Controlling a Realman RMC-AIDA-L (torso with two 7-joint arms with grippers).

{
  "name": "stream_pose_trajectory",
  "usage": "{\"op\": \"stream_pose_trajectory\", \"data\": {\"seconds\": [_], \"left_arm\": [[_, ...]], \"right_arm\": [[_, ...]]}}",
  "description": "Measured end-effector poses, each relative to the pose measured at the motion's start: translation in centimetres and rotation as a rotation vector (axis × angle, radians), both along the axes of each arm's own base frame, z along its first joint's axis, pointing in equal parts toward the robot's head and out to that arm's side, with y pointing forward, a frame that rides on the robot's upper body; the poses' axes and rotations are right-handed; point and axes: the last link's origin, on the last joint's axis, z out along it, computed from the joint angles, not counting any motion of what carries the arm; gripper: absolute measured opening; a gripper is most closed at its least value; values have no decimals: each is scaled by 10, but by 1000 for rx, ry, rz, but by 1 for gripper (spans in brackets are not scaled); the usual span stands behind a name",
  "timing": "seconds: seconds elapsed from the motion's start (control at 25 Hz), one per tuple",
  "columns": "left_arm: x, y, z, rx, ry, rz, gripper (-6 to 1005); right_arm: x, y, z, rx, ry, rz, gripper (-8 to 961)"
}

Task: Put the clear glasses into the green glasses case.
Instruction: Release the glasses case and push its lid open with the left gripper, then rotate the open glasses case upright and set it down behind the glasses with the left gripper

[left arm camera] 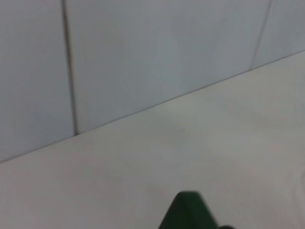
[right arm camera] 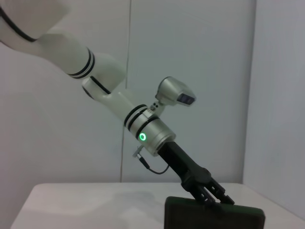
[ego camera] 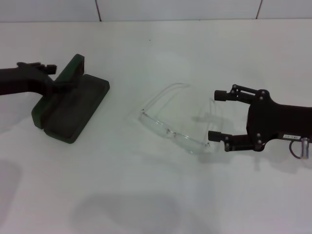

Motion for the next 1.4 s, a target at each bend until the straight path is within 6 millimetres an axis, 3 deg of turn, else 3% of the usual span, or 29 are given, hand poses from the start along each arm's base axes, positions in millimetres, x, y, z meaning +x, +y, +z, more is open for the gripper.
{"op": "stream_pose_trajectory", "data": {"seconds": [0.24,0.64,0.8,1.0,1.16,1.4], "left_arm": [[-7,-5,-2,1,0,20,792],[-7,-3,0,15,-11,15,399],[8,8,-6,3,-6,-50,301],[43,29,-24,-38,8,-201,204],[73,49,-50,-102,92,-313,204],[97,60,-89,-212,223,-392,203]], "right_arm": [[-1,0,-2,-5,-3,9,873],[-1,-5,-5,-14,-10,37,872],[0,-10,-6,-22,-6,49,872],[2,-18,-8,-21,4,64,872],[5,-26,-10,-29,17,67,872],[14,-41,-11,-21,34,63,873]]}}
